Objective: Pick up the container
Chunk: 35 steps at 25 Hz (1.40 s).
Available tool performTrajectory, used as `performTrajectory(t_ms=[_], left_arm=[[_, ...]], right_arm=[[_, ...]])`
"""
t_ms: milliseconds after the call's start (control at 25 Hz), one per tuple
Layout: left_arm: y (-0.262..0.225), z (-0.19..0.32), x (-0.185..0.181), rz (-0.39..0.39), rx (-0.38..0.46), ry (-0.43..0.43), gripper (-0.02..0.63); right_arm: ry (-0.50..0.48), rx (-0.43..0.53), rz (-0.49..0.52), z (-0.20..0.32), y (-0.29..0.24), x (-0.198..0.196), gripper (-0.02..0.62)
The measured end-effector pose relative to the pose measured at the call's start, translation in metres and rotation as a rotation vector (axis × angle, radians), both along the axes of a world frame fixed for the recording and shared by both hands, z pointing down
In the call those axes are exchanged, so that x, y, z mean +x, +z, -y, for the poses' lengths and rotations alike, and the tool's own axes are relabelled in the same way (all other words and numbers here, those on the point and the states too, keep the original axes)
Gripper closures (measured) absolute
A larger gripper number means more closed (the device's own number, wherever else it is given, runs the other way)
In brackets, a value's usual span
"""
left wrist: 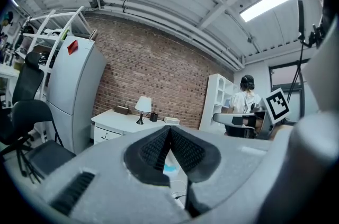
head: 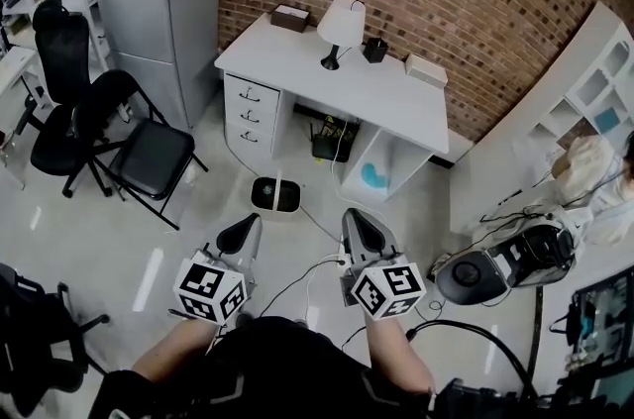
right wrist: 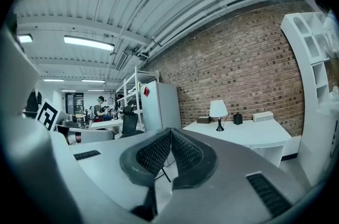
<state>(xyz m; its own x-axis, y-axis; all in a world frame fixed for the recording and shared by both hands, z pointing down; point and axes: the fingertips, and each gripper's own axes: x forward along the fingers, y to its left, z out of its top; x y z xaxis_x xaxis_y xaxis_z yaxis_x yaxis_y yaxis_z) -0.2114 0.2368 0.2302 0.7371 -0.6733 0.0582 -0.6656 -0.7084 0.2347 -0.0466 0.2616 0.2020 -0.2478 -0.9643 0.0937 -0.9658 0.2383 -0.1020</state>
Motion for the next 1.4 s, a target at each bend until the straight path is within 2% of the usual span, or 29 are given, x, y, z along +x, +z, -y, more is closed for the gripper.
performTrajectory(t_ms=[240, 440, 640, 880, 1280, 1400], left_arm=[[0.001, 0.014, -0.017, 0.006, 0.020, 0.037, 0.597], [0.007, 0.028, -0.031, 0.014, 0.000, 0.040, 0.597], [0.018, 0.040, -0.029, 0.017, -0.013, 0.037, 0.597], [0.021, 0.077, -0.007, 0.034, -0.015, -0.004, 0.597], [0.016, 0.151, 0.061, 0.034, -0.031, -0.060, 0.597], [0.016, 0.171, 0.080, 0.064, -0.032, -0.085, 0.597]], right_arm=[[0.031, 0.009, -0.007, 0.008, 0.001, -0.018, 0.589], [0.051, -0.006, 0.011, 0.020, 0.005, -0.026, 0.589], [0.034, -0.007, 0.013, 0.036, 0.010, -0.026, 0.588], [-0.006, -0.008, 0.037, 0.075, 0.019, -0.003, 0.589], [-0.065, -0.005, 0.036, 0.154, 0.018, 0.068, 0.588], [-0.098, 0.000, 0.043, 0.175, 0.015, 0.083, 0.588]])
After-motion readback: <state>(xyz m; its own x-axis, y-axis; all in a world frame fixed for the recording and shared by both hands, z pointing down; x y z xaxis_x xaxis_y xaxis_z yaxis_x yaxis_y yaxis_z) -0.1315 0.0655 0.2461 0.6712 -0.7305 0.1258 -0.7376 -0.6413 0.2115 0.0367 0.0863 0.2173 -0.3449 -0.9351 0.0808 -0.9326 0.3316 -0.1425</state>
